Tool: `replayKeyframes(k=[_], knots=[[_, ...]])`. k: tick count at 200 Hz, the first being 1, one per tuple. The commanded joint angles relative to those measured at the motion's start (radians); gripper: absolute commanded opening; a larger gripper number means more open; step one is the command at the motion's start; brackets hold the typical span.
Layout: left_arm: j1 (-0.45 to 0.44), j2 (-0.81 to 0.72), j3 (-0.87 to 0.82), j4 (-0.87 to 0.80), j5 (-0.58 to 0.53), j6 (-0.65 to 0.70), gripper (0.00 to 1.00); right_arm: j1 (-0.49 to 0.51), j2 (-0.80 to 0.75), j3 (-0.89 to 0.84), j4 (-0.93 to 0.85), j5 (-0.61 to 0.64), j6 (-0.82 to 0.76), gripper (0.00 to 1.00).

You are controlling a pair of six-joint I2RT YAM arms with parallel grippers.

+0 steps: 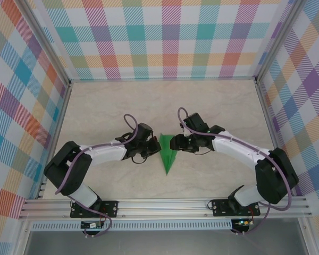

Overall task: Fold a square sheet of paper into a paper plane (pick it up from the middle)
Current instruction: Turn over a paper plane at the center of the table, then move the paper plane to the center of the table.

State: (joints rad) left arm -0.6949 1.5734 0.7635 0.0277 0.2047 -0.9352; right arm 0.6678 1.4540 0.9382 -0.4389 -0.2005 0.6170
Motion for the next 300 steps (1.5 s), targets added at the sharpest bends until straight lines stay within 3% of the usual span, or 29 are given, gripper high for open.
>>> replayKeyframes(k=[1, 25, 64, 90, 144, 172, 246, 300], knots=[[0.011, -0.041, -0.044, 0.034, -0.066, -0.045, 0.00, 0.043, 0.041, 0.053, -0.030, 0.070, 0.010, 0.49], [0.011, -0.049, -0.081, 0.035, -0.099, -0.065, 0.00, 0.090, 0.086, 0.075, -0.044, 0.125, 0.021, 0.43], [0.011, -0.049, -0.090, 0.021, -0.109, -0.059, 0.00, 0.137, 0.160, 0.116, -0.073, 0.149, 0.016, 0.42], [0.011, -0.047, -0.093, 0.000, -0.124, -0.058, 0.00, 0.145, 0.200, 0.142, -0.097, 0.175, 0.005, 0.47], [0.011, -0.026, -0.092, -0.027, -0.133, -0.055, 0.00, 0.145, 0.234, 0.127, -0.051, 0.125, -0.032, 0.75], [0.011, -0.016, -0.087, -0.031, -0.133, -0.054, 0.00, 0.145, 0.247, 0.105, -0.019, 0.099, -0.031, 0.83], [0.011, -0.009, -0.073, -0.043, -0.130, -0.048, 0.00, 0.145, 0.292, 0.102, -0.008, 0.080, -0.052, 0.90], [0.011, -0.009, -0.066, -0.046, -0.127, -0.048, 0.00, 0.145, 0.267, 0.079, 0.035, -0.043, -0.035, 0.84]])
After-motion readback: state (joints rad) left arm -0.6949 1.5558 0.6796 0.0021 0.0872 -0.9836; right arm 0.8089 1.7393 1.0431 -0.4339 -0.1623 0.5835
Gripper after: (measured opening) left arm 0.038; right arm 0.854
